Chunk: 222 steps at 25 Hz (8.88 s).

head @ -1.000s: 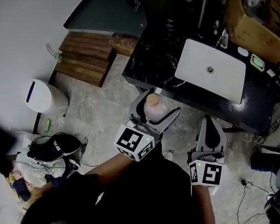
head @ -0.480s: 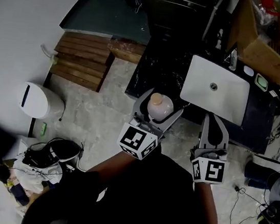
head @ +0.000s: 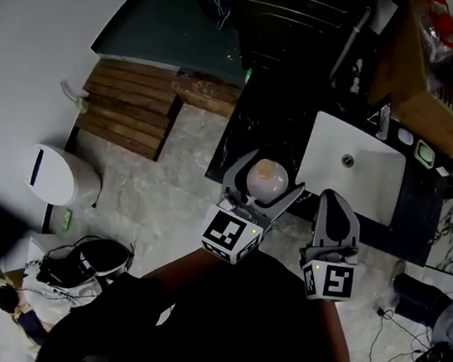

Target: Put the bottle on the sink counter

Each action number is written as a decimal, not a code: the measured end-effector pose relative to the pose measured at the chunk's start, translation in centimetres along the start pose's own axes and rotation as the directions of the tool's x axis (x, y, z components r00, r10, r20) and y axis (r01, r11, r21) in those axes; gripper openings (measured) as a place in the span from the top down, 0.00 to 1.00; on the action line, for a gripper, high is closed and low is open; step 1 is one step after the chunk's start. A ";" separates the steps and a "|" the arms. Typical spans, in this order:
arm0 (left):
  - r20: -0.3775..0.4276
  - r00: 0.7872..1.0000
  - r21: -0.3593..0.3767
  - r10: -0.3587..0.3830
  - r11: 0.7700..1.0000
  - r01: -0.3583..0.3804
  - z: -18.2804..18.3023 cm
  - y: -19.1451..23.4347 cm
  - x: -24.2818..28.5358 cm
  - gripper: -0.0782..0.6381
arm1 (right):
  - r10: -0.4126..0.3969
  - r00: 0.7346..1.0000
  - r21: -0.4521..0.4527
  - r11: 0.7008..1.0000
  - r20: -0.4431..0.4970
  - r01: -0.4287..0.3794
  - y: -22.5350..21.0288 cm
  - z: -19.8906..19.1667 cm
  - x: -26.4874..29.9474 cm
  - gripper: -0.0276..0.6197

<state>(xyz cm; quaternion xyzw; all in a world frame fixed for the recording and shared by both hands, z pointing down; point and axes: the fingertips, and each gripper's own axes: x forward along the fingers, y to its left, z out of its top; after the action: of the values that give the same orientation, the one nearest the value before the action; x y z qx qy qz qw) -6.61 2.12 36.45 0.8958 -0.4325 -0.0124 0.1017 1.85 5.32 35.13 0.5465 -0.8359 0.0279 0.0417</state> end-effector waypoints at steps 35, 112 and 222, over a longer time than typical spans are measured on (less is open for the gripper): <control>-0.026 1.000 0.104 0.011 0.995 -0.008 -0.7 6.5 9.8 0.34 | -0.119 0.993 0.078 0.990 0.001 0.118 -8.0 -2.3 8.4 0.90; -0.471 0.881 0.135 0.041 0.990 0.026 -25.4 15.5 29.5 0.34 | 0.035 0.970 0.183 0.983 -0.240 0.010 -17.7 -13.0 23.9 0.90; -0.181 0.983 -0.051 0.013 0.998 -0.022 -5.8 6.2 6.8 0.85 | -0.143 0.980 0.168 0.972 -0.138 0.165 -7.6 -6.4 7.1 0.90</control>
<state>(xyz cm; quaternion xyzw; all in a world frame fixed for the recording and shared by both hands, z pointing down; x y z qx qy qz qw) -6.52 -5.91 43.80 0.8864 -0.4289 0.0583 0.1641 6.18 -3.60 42.23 0.6085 -0.7808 0.1338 0.0468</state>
